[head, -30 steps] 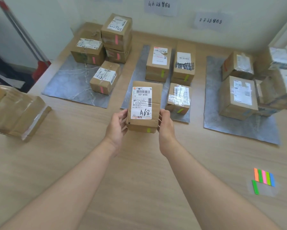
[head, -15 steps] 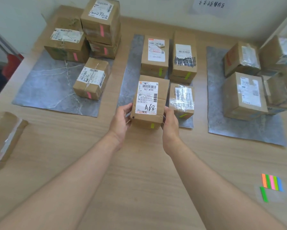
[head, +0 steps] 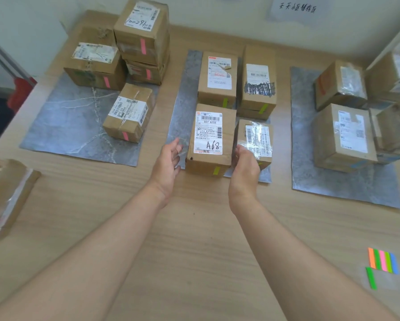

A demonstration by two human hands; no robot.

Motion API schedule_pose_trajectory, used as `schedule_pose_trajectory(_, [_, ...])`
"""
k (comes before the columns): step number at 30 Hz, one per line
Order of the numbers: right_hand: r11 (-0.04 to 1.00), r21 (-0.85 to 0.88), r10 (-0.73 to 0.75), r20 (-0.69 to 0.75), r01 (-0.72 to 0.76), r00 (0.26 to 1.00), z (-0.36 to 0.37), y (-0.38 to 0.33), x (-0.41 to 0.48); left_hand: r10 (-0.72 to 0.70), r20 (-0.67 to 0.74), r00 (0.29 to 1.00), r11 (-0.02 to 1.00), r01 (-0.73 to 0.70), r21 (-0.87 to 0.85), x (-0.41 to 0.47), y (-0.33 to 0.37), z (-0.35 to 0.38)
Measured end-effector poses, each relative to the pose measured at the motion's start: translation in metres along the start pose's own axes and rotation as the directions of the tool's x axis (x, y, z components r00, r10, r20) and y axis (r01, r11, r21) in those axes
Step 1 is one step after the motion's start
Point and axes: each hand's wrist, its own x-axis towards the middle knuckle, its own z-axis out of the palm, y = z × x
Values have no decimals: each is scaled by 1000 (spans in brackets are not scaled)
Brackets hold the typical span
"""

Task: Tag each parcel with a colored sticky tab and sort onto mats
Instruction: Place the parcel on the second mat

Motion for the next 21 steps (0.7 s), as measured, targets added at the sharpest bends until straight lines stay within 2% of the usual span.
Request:
schedule_pose_trajectory(12, [990, 44, -135, 122, 131, 983, -17, -50, -84, 241, 27, 970, 967, -243, 77, -98, 30, -10])
schedule_pose_trajectory(21, [957, 71, -286, 108, 280, 952, -5, -91, -202, 379, 169, 910, 908, -401, 124, -203, 85, -56])
